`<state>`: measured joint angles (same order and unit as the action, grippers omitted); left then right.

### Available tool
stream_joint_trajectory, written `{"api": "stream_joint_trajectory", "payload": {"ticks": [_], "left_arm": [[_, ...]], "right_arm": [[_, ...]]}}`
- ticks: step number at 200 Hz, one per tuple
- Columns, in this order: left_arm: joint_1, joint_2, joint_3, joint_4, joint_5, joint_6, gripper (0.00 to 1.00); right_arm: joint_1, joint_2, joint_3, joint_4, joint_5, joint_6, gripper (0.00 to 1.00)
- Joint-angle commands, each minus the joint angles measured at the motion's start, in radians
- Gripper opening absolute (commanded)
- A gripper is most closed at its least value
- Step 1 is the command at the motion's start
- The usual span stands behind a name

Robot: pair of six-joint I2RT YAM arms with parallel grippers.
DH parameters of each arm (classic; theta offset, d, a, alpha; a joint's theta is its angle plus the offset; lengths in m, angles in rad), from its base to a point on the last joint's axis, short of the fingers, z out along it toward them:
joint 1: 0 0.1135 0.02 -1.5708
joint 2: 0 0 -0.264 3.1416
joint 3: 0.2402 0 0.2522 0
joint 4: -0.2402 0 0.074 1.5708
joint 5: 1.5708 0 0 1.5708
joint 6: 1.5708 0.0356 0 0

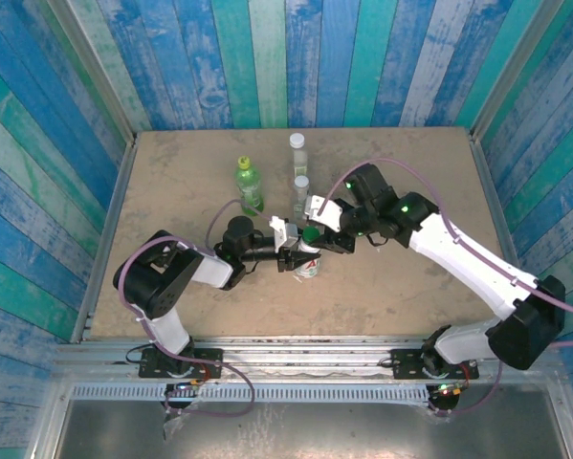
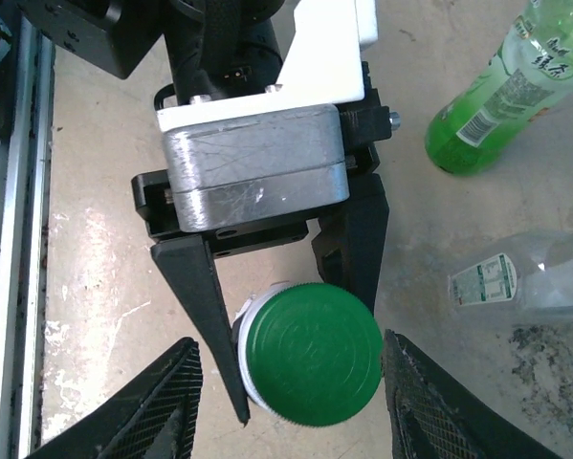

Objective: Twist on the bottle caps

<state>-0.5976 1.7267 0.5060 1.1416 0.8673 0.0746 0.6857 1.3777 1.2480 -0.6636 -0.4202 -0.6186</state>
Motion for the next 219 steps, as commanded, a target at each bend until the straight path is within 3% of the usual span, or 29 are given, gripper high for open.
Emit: {"api": "stream_joint_trajectory", "payload": {"ticks": [1, 53, 109, 147, 168, 219], "left_arm": [[-0.008, -0.013, -0.001, -0.083, 0.037, 0.007, 0.52], [-0.008, -0.007, 0.003, -0.089, 0.042, 0.009, 0.52], [-0.008, -0.009, 0.0, -0.081, 0.038, 0.003, 0.53], [-0.008, -0.009, -0.03, 0.019, 0.031, -0.032, 0.61], [-0.008, -0.016, -0.046, 0.06, 0.022, -0.04, 0.72], [-0.009, -0.013, -0.051, 0.09, 0.016, -0.06, 0.72]], "right_arm": [[-0.006, 0.026, 0.026, -0.042, -0.015, -0.034, 0.56], [-0.01, 0.084, 0.044, -0.043, -0.006, -0.028, 0.58], [-0.012, 0.1, 0.048, -0.056, -0.026, -0.025, 0.41], [-0.022, 0.079, 0.019, -0.04, -0.039, 0.01, 0.34], [-0.042, 0.05, -0.028, 0.009, -0.079, 0.046, 0.32], [-0.067, 0.001, -0.118, 0.111, -0.147, 0.114, 0.29]]}}
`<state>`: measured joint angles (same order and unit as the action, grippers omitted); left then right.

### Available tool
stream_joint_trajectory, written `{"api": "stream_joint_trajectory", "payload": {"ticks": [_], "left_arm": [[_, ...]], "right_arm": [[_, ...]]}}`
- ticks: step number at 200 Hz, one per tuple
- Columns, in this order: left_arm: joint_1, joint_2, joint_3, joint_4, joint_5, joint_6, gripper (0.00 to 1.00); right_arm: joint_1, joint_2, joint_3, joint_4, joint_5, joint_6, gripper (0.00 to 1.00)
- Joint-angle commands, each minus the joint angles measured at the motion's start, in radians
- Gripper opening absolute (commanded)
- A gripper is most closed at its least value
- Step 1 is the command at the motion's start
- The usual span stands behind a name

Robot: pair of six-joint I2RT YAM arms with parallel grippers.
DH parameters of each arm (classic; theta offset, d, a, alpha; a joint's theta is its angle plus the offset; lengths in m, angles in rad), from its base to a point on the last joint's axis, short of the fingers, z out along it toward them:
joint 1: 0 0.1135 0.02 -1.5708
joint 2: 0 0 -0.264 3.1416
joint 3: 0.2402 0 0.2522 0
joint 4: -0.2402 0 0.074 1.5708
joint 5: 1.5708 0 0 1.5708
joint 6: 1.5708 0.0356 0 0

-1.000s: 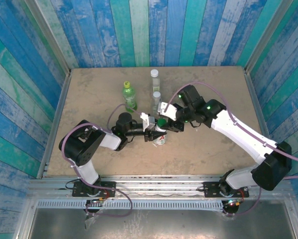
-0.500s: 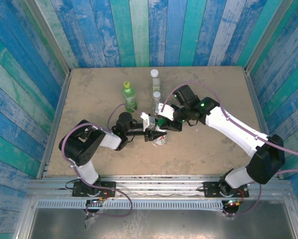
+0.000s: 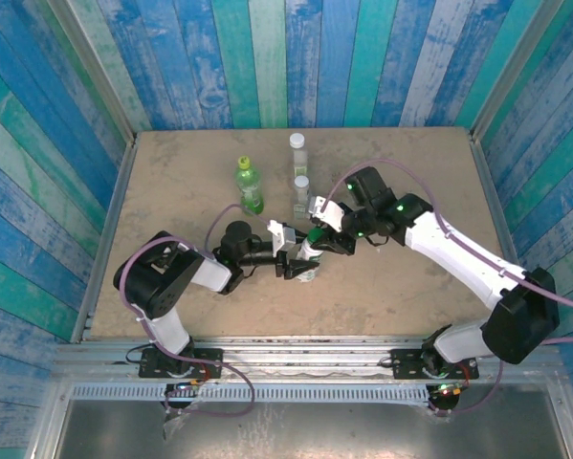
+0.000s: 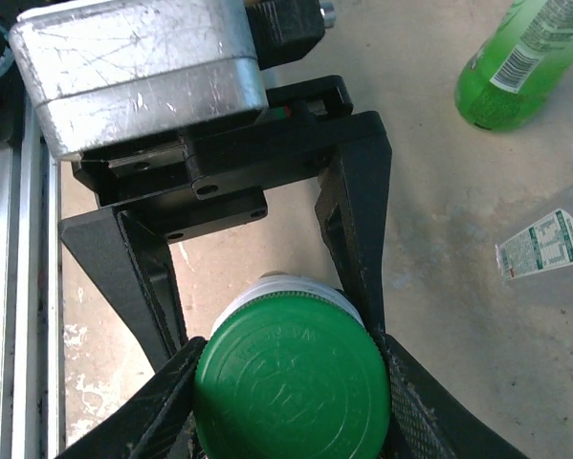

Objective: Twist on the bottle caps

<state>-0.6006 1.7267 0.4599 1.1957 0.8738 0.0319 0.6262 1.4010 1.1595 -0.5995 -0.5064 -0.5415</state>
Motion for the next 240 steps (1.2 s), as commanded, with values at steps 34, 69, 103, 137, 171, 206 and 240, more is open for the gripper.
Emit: {"api": "stream_joint_trajectory", "payload": {"ticks": [34, 69, 103, 137, 171, 206, 240], "left_arm": [[-0.007, 0.002, 0.002, 0.047, 0.019, -0.031, 0.66], [-0.006, 0.012, 0.011, 0.038, 0.025, -0.032, 0.54], [-0.007, 0.008, 0.011, 0.035, 0.026, -0.032, 0.49], [-0.005, 0.002, 0.01, 0.02, 0.021, -0.018, 0.48], [-0.006, -0.003, 0.011, -0.002, 0.022, 0.001, 0.49], [-0.006, -0.007, 0.011, -0.018, 0.027, 0.021, 0.49], [-0.006, -0.016, 0.01, -0.04, 0.027, 0.039, 0.5]], "right_arm": [[-0.008, -0.014, -0.041, 0.044, -0.082, 0.028, 0.3], [-0.008, -0.014, -0.04, 0.03, -0.098, 0.0, 0.31], [-0.008, -0.022, -0.035, 0.019, -0.08, -0.003, 0.4], [-0.008, -0.067, -0.059, 0.023, -0.041, -0.014, 0.56], [-0.008, -0.105, -0.069, 0.021, 0.001, -0.016, 0.6], [-0.008, -0.089, -0.036, 0.01, -0.011, -0.013, 0.58], [-0.008, -0.046, 0.01, -0.027, -0.029, -0.023, 0.51]]}}
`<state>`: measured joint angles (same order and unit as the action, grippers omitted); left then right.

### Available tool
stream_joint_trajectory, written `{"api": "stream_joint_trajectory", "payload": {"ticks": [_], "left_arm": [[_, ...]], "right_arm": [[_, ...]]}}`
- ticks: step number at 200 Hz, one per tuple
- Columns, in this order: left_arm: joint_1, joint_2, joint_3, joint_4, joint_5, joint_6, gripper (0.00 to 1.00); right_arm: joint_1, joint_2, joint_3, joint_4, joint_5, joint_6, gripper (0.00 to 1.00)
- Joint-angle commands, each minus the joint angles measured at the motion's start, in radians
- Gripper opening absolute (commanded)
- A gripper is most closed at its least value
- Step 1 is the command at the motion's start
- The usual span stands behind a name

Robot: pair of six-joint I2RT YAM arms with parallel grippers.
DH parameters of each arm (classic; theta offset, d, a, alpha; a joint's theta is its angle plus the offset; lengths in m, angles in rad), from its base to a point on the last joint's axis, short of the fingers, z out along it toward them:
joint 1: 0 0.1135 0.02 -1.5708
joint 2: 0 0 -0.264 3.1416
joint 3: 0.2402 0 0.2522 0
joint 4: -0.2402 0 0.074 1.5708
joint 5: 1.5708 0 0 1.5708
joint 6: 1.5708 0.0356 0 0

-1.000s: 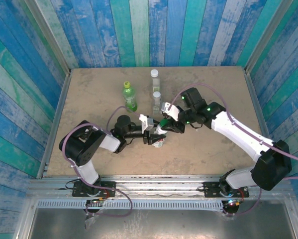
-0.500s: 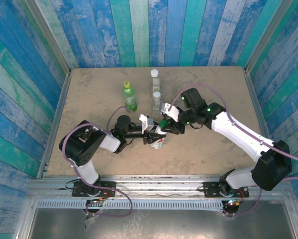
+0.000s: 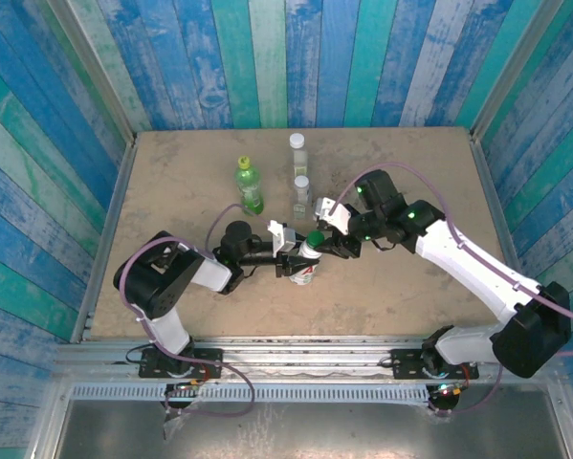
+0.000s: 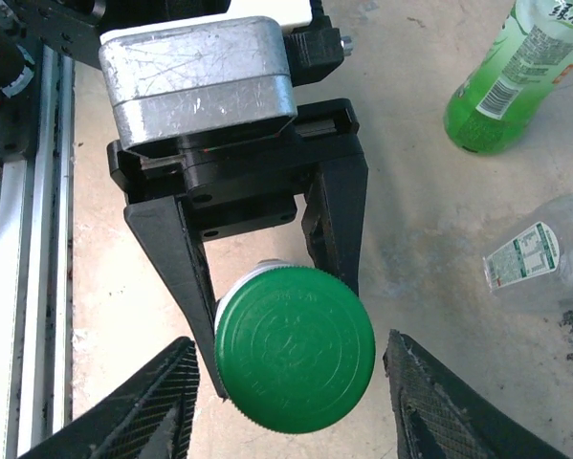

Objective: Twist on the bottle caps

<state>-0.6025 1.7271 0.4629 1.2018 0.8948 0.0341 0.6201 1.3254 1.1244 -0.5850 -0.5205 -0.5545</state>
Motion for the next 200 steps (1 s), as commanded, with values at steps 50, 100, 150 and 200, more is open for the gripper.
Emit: {"api": "stream_joint_trajectory", "payload": {"ticks": [50, 100, 150, 200], "left_arm": [[-0.005, -0.018, 0.011, -0.052, -0.015, 0.038, 0.5], [-0.032, -0.045, -0.033, 0.053, -0.252, 0.023, 0.5], [-0.152, -0.12, -0.042, -0.045, -0.554, 0.158, 0.48], [-0.155, -0.14, -0.032, -0.13, -0.521, 0.169, 0.51]], "right_arm": [[-0.002, 0.052, 0.062, -0.067, -0.032, 0.001, 0.37], [0.026, 0.012, -0.008, 0.048, 0.199, 0.443, 0.29], [0.156, -0.051, -0.067, -0.039, 0.603, 1.109, 0.17], [0.16, -0.105, -0.019, -0.059, 0.532, 0.907, 0.48]]}}
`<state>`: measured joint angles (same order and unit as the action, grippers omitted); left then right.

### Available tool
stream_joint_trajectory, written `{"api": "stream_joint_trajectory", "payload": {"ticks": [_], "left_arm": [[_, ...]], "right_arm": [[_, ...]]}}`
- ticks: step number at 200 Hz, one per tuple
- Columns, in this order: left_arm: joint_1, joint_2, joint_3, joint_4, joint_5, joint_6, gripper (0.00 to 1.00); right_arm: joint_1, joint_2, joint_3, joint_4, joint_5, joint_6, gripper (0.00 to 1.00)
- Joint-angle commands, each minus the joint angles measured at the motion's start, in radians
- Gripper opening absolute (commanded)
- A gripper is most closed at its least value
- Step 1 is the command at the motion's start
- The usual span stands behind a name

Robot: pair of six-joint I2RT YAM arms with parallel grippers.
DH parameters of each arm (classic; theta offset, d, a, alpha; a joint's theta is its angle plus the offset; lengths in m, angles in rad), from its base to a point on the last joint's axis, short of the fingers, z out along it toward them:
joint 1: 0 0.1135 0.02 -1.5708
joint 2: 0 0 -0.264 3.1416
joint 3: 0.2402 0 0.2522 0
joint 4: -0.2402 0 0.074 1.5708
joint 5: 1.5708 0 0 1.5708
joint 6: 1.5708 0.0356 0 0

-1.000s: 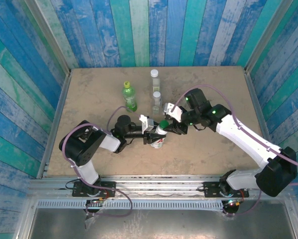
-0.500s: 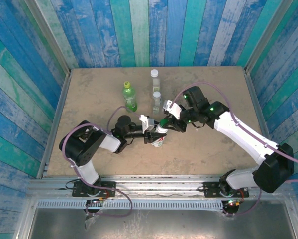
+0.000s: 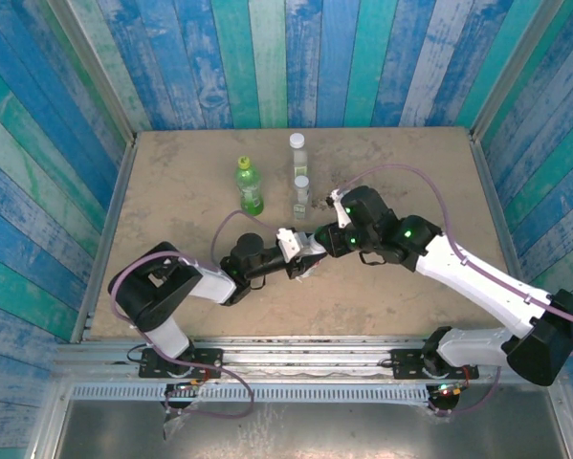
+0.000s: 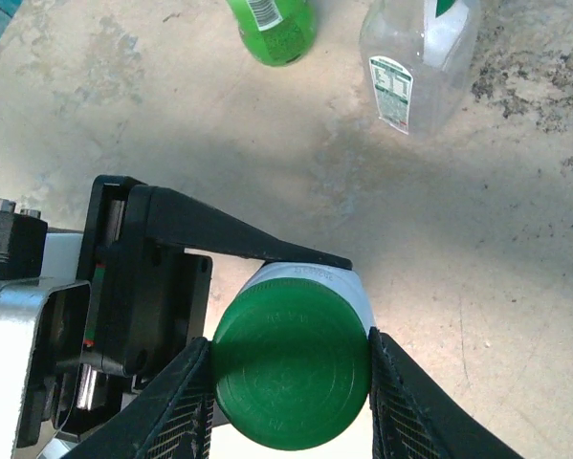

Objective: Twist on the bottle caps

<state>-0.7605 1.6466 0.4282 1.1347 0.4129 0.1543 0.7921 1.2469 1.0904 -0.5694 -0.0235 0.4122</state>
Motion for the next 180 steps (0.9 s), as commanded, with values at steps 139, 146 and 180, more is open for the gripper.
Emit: {"api": "stream_joint_trajectory", "payload": {"ticks": [139, 146, 180], "left_arm": [[0.004, -0.303, -0.028, -0.388, 0.102, 0.247, 0.44], [0.004, -0.31, -0.029, -0.392, 0.106, 0.249, 0.44], [0.003, -0.328, -0.034, -0.4, 0.121, 0.255, 0.44]], "right_arm": [[-0.016, -0.11, 0.09, -0.26, -0.262, -1.4, 0.58], [-0.017, -0.095, 0.099, -0.272, -0.273, -1.414, 0.56], [-0.006, -0.035, 0.12, -0.26, -0.307, -1.426, 0.53]]}}
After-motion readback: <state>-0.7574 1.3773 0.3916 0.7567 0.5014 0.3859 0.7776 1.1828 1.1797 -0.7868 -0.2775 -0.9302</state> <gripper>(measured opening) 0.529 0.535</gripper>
